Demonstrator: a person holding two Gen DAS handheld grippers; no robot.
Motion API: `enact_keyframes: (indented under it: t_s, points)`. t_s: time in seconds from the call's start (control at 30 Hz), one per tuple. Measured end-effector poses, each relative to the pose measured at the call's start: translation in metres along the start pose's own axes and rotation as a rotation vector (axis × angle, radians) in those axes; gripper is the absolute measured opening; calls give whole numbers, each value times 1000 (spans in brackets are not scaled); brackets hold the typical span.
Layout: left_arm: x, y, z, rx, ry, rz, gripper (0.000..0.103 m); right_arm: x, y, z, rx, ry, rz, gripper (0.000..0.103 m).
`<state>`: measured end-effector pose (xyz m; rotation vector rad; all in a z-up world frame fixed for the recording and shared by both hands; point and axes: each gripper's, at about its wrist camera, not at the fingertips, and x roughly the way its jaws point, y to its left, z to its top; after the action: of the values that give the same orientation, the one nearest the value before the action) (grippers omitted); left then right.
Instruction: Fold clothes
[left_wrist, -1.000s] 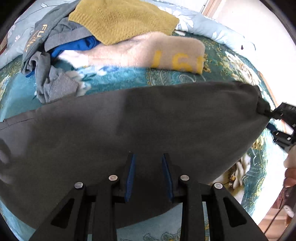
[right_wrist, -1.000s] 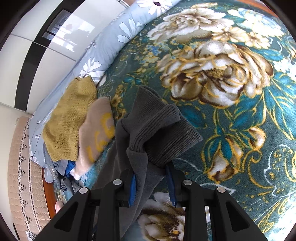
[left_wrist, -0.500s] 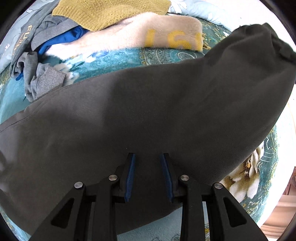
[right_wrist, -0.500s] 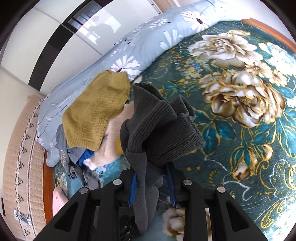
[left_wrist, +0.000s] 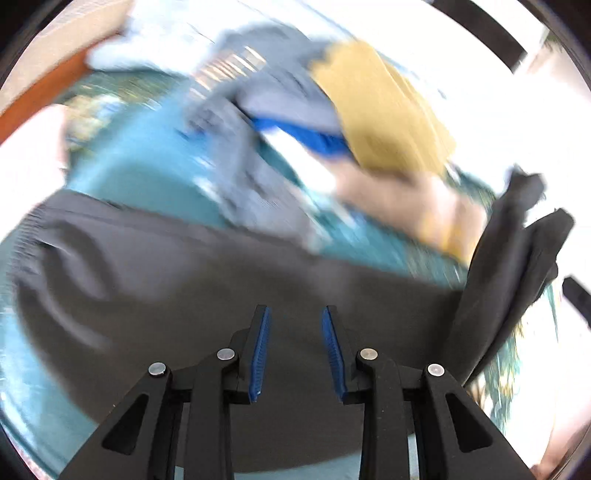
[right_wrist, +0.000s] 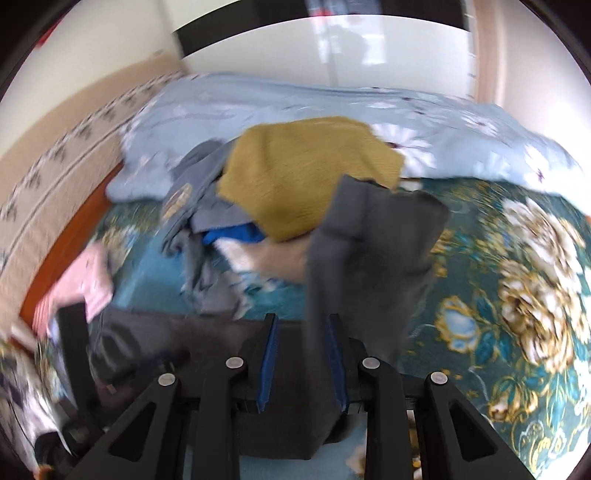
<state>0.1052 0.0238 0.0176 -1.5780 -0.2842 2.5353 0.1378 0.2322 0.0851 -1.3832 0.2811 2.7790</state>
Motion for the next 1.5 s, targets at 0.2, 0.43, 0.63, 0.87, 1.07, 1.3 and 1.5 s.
enact_keyframes:
  t_s: [0.2, 0.43, 0.63, 0.87, 1.07, 1.3, 1.5]
  points:
    - [-30, 50, 13, -138, -83, 37, 30, 37, 63, -29, -206, 103, 56, 27]
    - [-16, 55, 4, -184, -18, -2, 30, 44, 25, -20, -85, 87, 31, 27]
    - [-3, 61, 2, -227, 34, -2, 30, 81, -48, 6, 214, 126, 5, 41]
    - [16, 56, -2, -219, 83, 15, 30, 147, -69, 30, 324, 179, -70, 43]
    - [27, 58, -2, -239, 116, 20, 30, 190, -58, 43, 209, 274, -303, 32]
    - [33, 61, -1, -268, 131, 1, 30, 165, -68, 45, 305, 197, -200, 6]
    - [34, 55, 2, -253, 130, -33, 30, 151, -14, 42, 85, 144, -53, 10]
